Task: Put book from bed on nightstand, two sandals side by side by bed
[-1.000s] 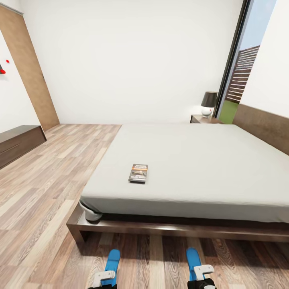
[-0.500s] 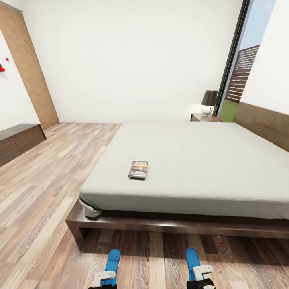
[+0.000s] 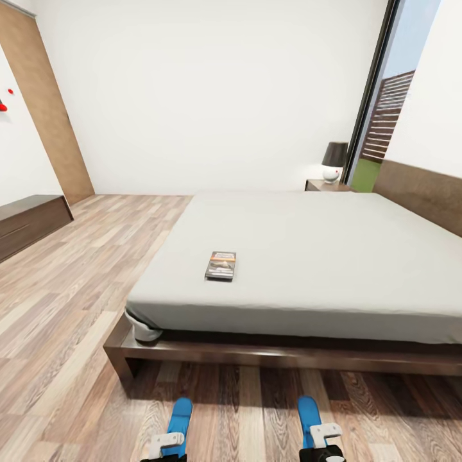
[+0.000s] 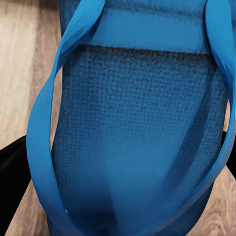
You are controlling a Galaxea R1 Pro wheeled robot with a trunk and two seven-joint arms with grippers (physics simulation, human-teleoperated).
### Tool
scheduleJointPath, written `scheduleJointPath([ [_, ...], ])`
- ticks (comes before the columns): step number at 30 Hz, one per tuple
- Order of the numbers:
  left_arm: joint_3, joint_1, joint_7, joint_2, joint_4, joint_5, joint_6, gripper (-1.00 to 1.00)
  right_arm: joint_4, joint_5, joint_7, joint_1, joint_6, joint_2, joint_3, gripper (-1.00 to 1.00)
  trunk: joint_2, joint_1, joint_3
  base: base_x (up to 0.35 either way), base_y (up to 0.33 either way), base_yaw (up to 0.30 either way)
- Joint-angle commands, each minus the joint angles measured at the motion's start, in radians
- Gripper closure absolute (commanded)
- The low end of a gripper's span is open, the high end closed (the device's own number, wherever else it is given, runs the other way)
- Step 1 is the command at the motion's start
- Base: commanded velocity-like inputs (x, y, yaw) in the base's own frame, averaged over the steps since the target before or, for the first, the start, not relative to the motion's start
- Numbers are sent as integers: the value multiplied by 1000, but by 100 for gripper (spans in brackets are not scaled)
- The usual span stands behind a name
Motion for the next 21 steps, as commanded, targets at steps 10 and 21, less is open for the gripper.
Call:
scheduleJointPath([
  [10,5,20,-2,18,28,11,3,100,28,2,11,29,35,-10,-19,100,-35,19,-16,0,0,0],
  [21,5,20,-2,18,51,11,3,100,60,2,11,63,36,-10,-19,100,-35,19,-16,0,0,0],
])
